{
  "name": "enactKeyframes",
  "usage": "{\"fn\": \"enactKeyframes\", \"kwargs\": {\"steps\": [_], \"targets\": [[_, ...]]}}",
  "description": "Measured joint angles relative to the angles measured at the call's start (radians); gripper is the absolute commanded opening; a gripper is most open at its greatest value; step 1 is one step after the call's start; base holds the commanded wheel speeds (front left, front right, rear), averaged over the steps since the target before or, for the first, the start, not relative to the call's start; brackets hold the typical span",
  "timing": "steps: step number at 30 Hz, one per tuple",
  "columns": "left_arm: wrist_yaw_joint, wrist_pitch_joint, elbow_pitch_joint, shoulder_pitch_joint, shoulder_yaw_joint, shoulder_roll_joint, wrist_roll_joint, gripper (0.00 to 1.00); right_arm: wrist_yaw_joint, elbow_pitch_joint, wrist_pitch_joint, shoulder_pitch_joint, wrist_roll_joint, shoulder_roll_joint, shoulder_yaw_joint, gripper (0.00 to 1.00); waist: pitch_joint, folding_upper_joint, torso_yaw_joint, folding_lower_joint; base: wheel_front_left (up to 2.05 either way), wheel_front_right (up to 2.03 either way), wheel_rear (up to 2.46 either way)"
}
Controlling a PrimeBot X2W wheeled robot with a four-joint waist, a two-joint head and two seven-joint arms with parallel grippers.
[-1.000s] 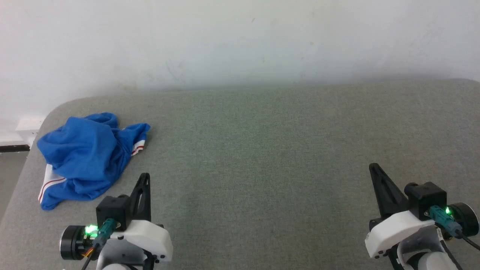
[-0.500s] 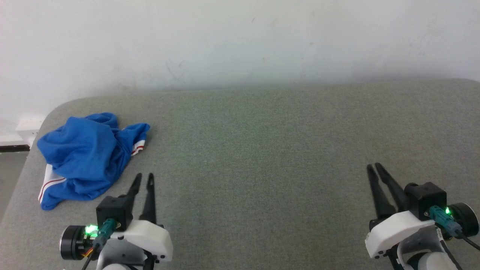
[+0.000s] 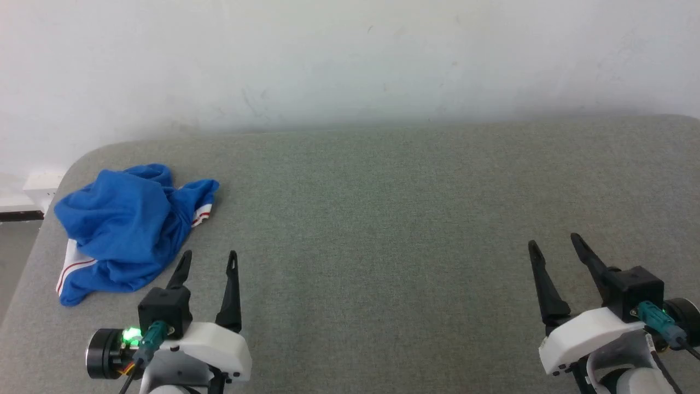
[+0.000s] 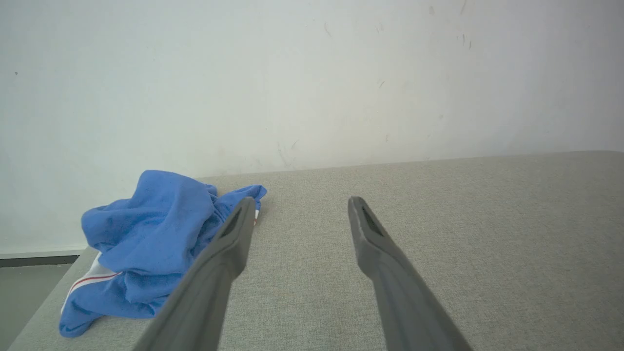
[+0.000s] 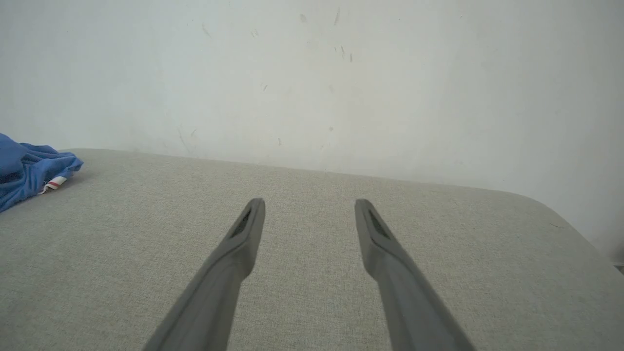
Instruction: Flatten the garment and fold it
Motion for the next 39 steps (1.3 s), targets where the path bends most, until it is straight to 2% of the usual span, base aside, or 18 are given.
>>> {"fn": "enactKeyframes", "kwargs": {"steps": [21, 39], "targets": [[0.0, -0.044, -0.009, 0.02, 0.018, 0.0, -0.008, 1.0, 0.0, 0.004, -0.043, 0.0, 0.018, 0.0, -0.029, 1.0, 0.005, 0.0, 0.017, 0.0, 0.0, 0.0, 0.0], [0.001, -0.079, -0.01, 0.042, 0.032, 0.0, -0.029, 1.0, 0.0, 0.031, -0.079, 0.007, 0.043, 0.0, -0.03, 1.0, -0.004, 0.0, 0.079, 0.0, 0.0, 0.0, 0.0]]}}
